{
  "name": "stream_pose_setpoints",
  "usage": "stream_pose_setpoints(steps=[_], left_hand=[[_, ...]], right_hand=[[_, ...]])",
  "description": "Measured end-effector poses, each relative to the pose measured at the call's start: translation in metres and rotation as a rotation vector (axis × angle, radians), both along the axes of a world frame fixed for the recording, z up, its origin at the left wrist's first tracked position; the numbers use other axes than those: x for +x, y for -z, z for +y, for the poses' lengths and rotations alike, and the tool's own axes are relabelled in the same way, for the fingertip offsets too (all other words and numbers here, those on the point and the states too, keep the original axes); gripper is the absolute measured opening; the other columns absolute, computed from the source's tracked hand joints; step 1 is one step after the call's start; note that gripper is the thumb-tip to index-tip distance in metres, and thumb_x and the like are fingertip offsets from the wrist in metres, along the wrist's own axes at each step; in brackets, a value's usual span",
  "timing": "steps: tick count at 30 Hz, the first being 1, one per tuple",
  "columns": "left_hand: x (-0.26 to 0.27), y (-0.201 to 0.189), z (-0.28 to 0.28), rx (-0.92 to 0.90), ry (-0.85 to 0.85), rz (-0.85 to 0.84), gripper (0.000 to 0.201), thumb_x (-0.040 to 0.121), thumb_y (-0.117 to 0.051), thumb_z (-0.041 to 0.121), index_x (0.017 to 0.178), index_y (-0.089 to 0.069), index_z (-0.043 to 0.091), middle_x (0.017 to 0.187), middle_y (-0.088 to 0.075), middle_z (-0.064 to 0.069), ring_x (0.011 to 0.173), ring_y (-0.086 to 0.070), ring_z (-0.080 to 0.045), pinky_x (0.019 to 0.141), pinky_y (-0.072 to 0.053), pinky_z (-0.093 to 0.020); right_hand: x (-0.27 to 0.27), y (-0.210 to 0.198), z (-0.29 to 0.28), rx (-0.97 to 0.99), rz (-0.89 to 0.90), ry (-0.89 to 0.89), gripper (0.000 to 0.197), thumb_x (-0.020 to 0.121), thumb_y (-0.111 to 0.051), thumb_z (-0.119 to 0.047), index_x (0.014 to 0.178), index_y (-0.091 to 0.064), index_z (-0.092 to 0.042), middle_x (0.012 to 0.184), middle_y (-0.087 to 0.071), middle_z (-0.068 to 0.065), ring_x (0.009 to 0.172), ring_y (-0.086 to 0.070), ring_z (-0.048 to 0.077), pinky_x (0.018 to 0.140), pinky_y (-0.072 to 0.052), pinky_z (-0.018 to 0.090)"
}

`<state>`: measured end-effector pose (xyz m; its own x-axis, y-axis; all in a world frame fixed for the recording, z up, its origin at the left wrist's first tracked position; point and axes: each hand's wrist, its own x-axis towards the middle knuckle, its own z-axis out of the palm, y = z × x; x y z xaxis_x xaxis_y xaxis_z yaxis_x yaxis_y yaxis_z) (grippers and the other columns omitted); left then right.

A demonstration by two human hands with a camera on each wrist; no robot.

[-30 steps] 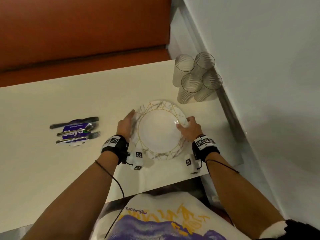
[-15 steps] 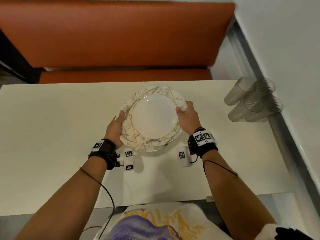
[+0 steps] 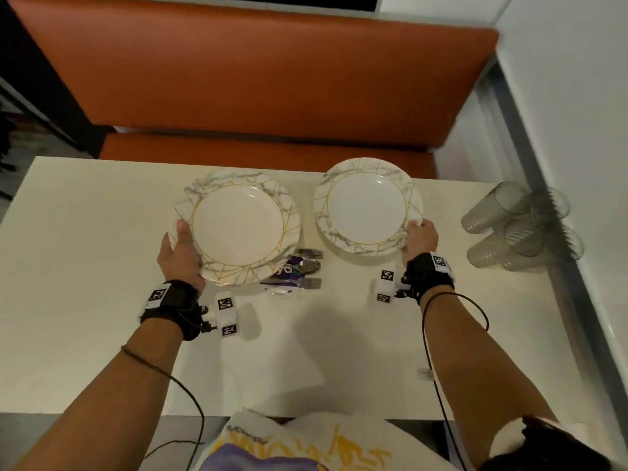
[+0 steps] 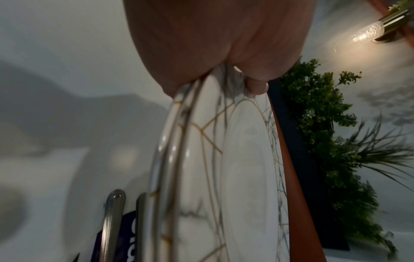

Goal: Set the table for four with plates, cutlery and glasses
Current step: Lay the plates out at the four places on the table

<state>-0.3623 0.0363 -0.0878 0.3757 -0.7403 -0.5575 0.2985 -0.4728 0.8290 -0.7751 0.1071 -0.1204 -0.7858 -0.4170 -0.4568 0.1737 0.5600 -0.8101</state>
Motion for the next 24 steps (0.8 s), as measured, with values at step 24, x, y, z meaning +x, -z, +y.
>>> stream_pose_setpoints(steps=[24], left_hand=[[-0.049,0.003,0.027,-0.058,-0.037,-0.064,0.047,0.098,-0.065,0.045,0.137,-0.061,0.019,0.111,-0.075,0.006,0.11,-0.071,-0.017,0.097,-0.058,-0.042]], right_hand=[[0.014,0.081,0.045,0.482,0.768,-0.869,0.06,0.089,-0.057,-0.038,0.146,-0.043,-0.021,0.164,-0.021,0.014,0.15,-0.015,0.043,0.116,-0.03,0.055]])
